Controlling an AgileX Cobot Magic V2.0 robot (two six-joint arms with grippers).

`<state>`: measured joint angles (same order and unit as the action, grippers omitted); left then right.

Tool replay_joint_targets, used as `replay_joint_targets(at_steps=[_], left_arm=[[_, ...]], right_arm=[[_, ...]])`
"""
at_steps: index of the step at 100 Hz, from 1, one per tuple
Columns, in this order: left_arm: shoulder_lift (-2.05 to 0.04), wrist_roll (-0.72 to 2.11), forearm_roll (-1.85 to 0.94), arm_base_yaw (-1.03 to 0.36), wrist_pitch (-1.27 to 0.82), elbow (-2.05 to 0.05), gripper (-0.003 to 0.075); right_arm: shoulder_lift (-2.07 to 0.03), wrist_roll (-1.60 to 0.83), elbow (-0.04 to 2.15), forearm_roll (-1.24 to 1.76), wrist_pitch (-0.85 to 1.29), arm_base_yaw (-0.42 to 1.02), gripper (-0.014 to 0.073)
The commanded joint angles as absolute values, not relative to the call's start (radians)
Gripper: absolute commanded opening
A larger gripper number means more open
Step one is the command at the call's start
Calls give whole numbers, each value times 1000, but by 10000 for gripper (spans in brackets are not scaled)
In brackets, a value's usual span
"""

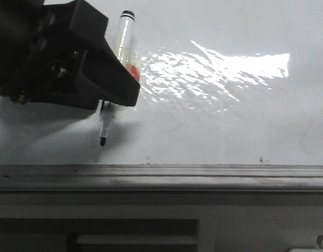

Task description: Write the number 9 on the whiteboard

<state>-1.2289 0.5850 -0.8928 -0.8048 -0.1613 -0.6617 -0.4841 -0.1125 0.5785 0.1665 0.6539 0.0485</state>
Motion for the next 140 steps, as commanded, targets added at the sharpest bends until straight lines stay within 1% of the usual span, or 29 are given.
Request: replay_joint_targets(at_steps=[1, 2, 3, 6, 11, 13, 15, 18, 21, 23, 24, 26, 35, 44, 50, 58, 65, 81, 95, 104, 129, 140], left_arm=[[-1243, 588, -909, -808, -85, -691, 369], [-1245, 588, -909, -808, -85, -691, 369], [-1249, 588, -909, -808, -85, -691, 349], [-1255, 588, -909, -808, -85, -691, 328], [-1266, 588, -911, -808, -92, -691, 269], [-1268, 588, -911, -808, -98, -691, 237], [-1270, 588, -911, -808, -106, -691, 188], [-1270, 588, -911, -808, -119, -691, 145], [-1270, 588, -911, -808, -133, -691, 68], [-1270, 588, -911, -808, -146, -691, 36], [-1267, 588, -911, -808, -155, -693, -9], [-1266, 594, -905, -808, -171, -692, -20], [-1254, 670, -867, -809, -281, -708, -20], [-1237, 825, -850, -809, -438, -717, -20], [-1227, 938, -838, -809, -532, -722, -20], [-1207, 1053, -838, -809, -596, -722, -20], [-1184, 1117, -842, -809, -603, -722, -20], [-1126, 1262, -860, -809, -609, -722, -20], [-1092, 1408, -908, -809, -624, -722, -20], [-1090, 1433, -921, -809, -620, -722, -20], [-1090, 1433, -921, -809, -615, -722, -20], [-1090, 1433, -921, -809, -615, -722, -20]], right_arm=[[-497, -123, 615, 188, 589, 51, 407], [-497, -123, 615, 188, 589, 51, 407], [-497, -123, 615, 191, 589, 51, 407], [-497, -123, 615, 191, 589, 51, 407], [-497, -123, 615, 195, 589, 53, 407], [-497, -123, 615, 195, 589, 59, 407], [-497, -123, 615, 195, 587, 65, 407], [-497, -123, 615, 195, 587, 75, 407], [-497, -125, 617, 195, 587, 88, 407], [-497, -128, 620, 199, 587, 99, 407], [-497, -137, 621, 199, 590, 107, 407], [-497, -145, 628, 201, 595, 120, 407], [-501, -275, 653, 270, 612, 175, 407], [-516, -422, 687, 394, 643, 240, 407], [-536, -564, 705, 492, 658, 288, 407], [-567, -721, 716, 616, 684, 346, 407], [-602, -842, 716, 707, 699, 398, 407], [-694, -961, 716, 782, 720, 468, 407], [-777, -1142, 721, 937, 725, 491, 408], [-831, -1246, 734, 1048, 729, 499, 408], [-963, -1350, 793, 1148, 815, 499, 408], [-1011, -1361, 802, 1155, 824, 525, 408]])
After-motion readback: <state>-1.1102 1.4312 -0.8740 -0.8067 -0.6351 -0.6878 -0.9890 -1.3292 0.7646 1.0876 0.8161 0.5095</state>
